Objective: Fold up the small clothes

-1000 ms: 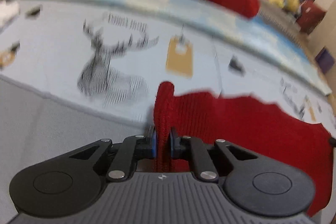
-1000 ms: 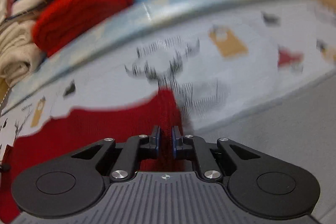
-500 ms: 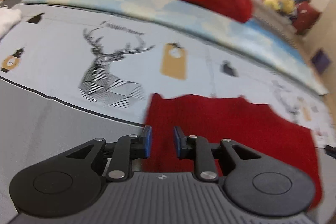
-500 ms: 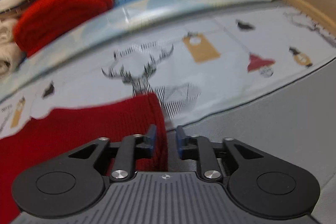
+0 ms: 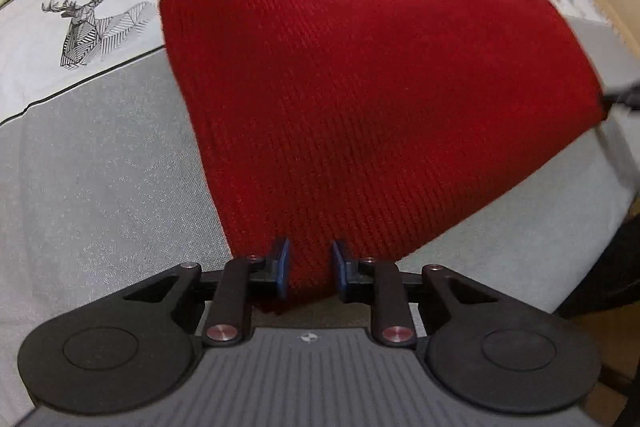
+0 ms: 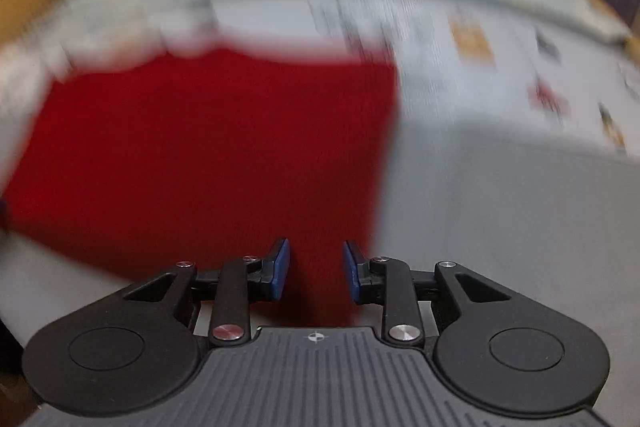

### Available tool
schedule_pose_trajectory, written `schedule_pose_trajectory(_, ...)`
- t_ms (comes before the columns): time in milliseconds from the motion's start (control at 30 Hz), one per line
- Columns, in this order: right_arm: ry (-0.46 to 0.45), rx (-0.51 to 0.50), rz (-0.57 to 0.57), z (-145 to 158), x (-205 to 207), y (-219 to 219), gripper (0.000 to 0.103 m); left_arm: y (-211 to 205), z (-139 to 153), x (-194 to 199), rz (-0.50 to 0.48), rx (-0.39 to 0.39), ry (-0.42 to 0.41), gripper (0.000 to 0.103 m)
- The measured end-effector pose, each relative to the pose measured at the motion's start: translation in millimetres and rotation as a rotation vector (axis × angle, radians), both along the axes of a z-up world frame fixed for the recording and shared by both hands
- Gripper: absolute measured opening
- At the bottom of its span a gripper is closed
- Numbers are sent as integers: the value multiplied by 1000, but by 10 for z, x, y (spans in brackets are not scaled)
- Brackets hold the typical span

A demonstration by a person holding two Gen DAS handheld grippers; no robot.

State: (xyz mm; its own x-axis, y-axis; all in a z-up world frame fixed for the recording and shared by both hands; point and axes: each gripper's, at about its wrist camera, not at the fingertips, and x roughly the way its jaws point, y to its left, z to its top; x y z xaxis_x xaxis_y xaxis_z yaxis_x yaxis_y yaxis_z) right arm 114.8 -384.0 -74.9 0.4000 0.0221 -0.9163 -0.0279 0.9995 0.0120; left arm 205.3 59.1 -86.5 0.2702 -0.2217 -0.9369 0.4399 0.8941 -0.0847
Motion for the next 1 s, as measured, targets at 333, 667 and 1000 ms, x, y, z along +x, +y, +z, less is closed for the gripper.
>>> schedule_pose_trajectory(333,-28,50,-37,12,-151,-109,30,252,51,-21,168,-35,10,28)
schedule_pose_trajectory(667,-224,97,-57,313,-190,-103,34,146,327,-96,146,-106,-141,41)
schedule_pose_trajectory(1000,-106,21,-44,120,-105,4,43,50,138,-65,153,0,-79,47)
